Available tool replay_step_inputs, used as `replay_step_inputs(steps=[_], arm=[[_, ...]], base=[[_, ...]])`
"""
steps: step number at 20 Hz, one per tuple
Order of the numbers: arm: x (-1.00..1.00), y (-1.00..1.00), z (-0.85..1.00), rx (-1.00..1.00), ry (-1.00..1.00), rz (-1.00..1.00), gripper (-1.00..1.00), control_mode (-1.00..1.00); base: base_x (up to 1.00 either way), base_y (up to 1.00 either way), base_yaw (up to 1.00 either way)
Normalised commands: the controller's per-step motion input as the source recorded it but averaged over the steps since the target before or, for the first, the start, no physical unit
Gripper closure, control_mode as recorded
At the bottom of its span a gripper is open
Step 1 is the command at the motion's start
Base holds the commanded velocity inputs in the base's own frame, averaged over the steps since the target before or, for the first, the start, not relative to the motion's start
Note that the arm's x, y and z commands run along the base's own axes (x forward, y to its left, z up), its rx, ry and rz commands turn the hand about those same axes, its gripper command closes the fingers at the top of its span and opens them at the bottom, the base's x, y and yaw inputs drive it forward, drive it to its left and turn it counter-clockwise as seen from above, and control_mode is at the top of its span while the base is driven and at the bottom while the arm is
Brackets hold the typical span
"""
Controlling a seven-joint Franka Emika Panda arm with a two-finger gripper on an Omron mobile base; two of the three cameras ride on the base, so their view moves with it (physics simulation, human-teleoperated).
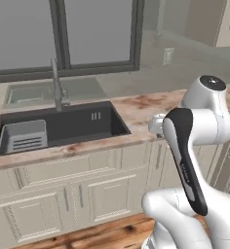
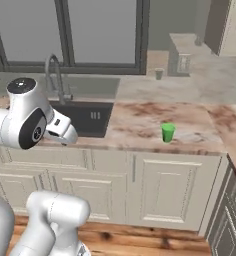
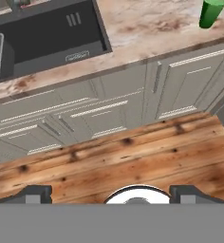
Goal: Place the pitcher and cup on the dining counter for serving.
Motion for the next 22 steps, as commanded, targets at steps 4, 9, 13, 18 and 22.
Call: replay_step_inputs(steps=[4,9,13,18,22], arm=[[0.0,0.0,0.0,0.0,0.0,0.0,-1.0,1.0],[0.0,0.0,0.0,0.0,0.0,0.0,-1.0,1.0],[0.0,0.0,0.0,0.0,0.0,0.0,-1.0,1.0],[0.0,0.0,0.0,0.0,0.0,0.0,-1.0,1.0],[0.0,0.0,0.0,0.0,0.0,0.0,-1.0,1.0]], base=[[0.24,-1.0,-0.18],[0.51,-1.0,-0.09],[0.68,-0.55,0.05],[0.58,-0.19,0.15],[0.59,-0.19,0.08]])
